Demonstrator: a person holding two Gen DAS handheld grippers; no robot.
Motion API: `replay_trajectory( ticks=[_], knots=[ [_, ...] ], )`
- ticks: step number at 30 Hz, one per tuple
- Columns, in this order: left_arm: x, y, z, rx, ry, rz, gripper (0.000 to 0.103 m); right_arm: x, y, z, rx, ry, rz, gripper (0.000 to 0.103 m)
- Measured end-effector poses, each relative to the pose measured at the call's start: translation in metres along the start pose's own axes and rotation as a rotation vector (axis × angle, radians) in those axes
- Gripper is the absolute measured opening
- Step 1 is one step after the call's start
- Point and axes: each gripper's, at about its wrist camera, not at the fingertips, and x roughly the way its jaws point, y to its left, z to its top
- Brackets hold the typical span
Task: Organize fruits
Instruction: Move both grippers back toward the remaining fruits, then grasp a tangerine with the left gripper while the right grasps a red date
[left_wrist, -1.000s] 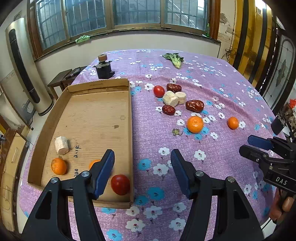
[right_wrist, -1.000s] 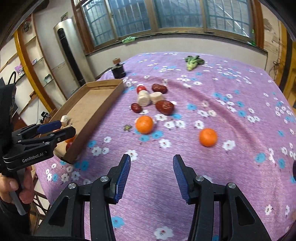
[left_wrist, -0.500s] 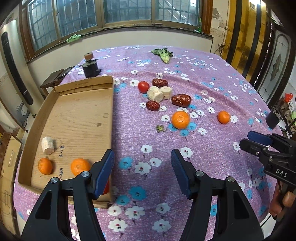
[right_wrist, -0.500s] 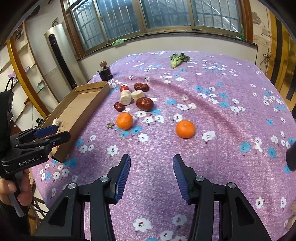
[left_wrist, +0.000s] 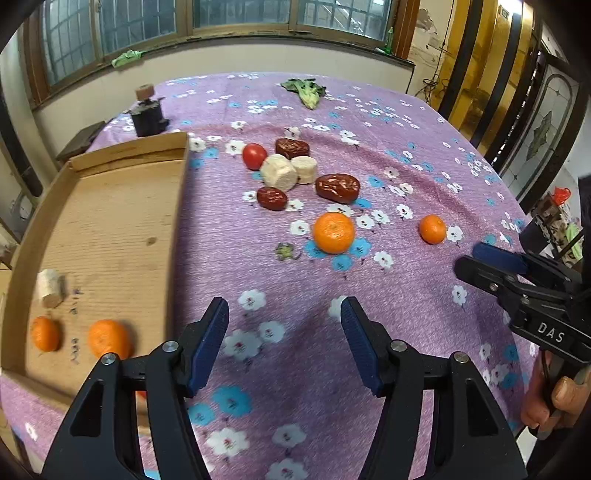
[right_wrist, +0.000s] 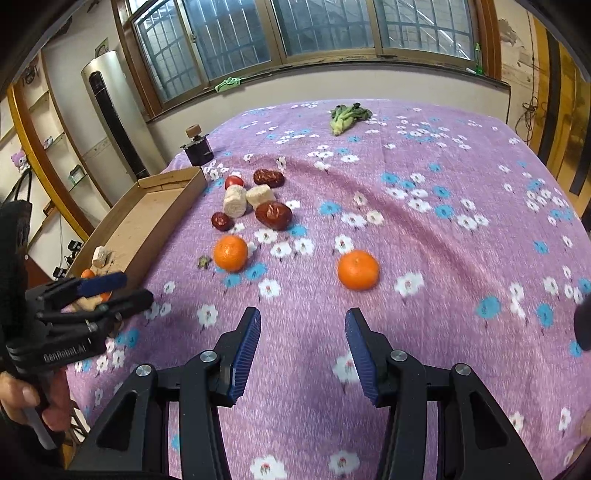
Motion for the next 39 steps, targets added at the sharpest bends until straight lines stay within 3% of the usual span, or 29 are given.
replay_trajectory(
  ticks=[13, 16, 18, 19, 22, 27, 28, 29, 30, 39],
  knots=[
    [0.069, -0.024, 0.046, -0.005, 0.066, -0.083, 0.062, 0.043, 0.001, 0.055, -0.042, 0.014, 0.047, 0.05],
    [0.081, -0.028, 0.052, 0.016, 0.063, -0.072, 0.059, 0.056, 0.0, 0.065, -0.057, 0.032, 0.058, 0.05],
    [0.079, -0.025, 0.051, 0.028, 0.049, -0.079, 0.036, 0.066, 0.001, 0.071, -0.069, 0.046, 0.07, 0.05],
    [0.075, -0.022, 0.049, 0.029, 0.051, -0.116, 0.033, 0.072, 0.003, 0.073, -0.078, 0.055, 0.076, 0.05],
    [0.065, -0.016, 0.041, 0.061, 0.038, -0.062, 0.033, 0.09, 0.013, 0.08, -0.109, 0.079, 0.09, 0.05],
    [0.049, 0.005, 0.031, 0.017, 0.042, -0.095, 0.033, 0.121, 0.031, 0.085, -0.171, 0.102, 0.068, 0.048],
    [0.044, 0.008, 0.03, 0.014, 0.037, -0.093, 0.033, 0.127, 0.033, 0.083, -0.182, 0.114, 0.054, 0.046],
    [0.042, 0.011, 0.029, 0.01, 0.032, -0.094, 0.033, 0.132, 0.035, 0.081, -0.19, 0.126, 0.037, 0.034],
    [0.038, 0.013, 0.03, 0.004, 0.025, -0.095, 0.033, 0.133, 0.036, 0.079, -0.194, 0.128, 0.022, 0.034],
    [0.011, 0.024, 0.026, -0.002, -0.025, -0.074, 0.033, 0.082, 0.049, 0.063, -0.171, 0.058, 0.052, 0.034]
  ],
)
